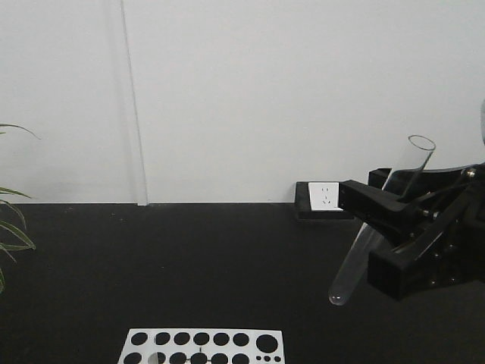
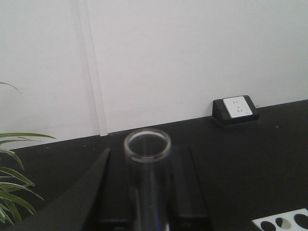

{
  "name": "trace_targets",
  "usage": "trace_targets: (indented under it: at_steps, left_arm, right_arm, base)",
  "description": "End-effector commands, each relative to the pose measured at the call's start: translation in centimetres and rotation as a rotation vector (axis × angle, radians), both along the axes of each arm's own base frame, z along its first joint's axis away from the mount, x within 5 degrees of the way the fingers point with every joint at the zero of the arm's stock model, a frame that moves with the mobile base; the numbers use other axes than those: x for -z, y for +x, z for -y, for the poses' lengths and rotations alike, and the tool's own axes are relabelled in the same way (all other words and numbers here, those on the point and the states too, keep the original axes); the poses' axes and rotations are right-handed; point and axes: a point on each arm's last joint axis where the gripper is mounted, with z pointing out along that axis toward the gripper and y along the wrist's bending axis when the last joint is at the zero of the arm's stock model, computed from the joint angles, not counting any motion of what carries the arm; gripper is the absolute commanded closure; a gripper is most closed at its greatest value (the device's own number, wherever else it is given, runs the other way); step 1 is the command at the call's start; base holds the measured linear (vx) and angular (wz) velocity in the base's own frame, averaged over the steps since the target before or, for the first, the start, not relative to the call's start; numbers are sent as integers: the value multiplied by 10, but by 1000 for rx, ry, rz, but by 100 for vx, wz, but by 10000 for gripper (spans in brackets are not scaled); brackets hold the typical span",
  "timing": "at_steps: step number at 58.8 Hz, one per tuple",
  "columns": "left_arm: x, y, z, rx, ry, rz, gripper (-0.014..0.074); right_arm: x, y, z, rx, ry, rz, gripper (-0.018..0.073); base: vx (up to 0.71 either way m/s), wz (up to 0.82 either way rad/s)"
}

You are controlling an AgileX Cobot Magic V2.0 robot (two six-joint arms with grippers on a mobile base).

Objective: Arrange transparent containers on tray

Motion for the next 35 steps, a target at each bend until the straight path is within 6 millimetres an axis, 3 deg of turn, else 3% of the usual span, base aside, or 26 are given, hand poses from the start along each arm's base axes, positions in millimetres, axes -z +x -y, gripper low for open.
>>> trace_targets:
  at_steps: [1, 35]
  left_arm:
    - [-18, -3, 2, 31, -27, 105, 468]
    - [-18, -3, 2, 31, -27, 105, 468]
  right_arm:
    - [-22, -5, 3, -12, 62, 115, 400]
    - [-22, -5, 3, -12, 62, 115, 400]
  base:
    - [0, 0]
    - [-1, 0]
